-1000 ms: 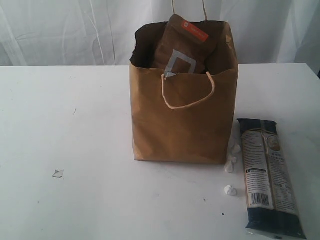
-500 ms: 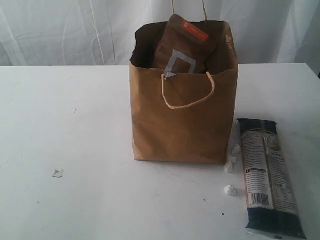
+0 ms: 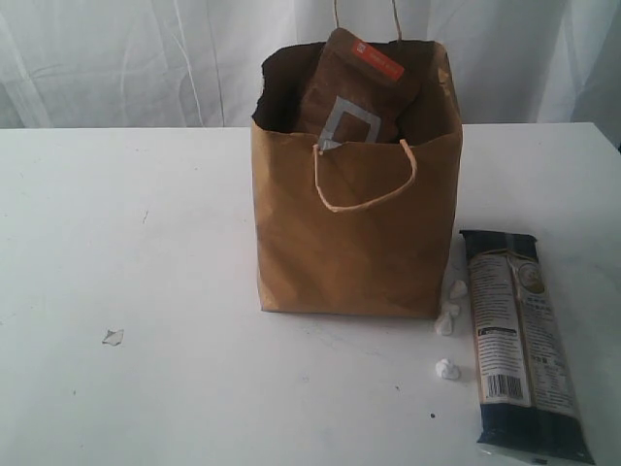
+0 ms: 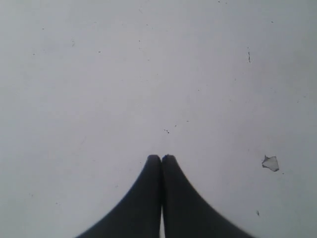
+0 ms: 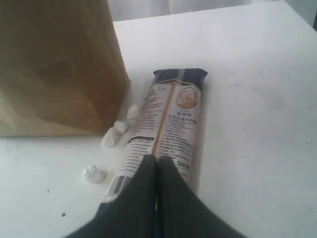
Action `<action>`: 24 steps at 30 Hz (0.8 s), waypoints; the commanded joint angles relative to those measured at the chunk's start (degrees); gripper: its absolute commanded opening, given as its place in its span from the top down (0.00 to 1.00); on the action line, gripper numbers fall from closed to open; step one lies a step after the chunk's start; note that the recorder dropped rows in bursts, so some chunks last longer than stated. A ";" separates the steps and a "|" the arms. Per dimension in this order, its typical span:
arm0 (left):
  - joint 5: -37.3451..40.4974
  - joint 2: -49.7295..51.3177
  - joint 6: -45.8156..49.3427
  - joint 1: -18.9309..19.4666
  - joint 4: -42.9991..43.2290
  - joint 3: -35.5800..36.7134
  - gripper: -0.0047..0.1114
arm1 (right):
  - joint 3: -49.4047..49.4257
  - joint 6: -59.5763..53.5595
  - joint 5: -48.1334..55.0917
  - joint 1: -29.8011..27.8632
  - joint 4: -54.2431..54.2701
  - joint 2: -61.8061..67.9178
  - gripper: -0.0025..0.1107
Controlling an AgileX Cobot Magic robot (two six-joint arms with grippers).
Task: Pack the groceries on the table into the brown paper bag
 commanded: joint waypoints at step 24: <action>1.74 -21.94 -3.33 0.15 0.58 16.67 0.96 | 0.50 0.14 -0.10 -0.27 -0.24 -0.09 0.98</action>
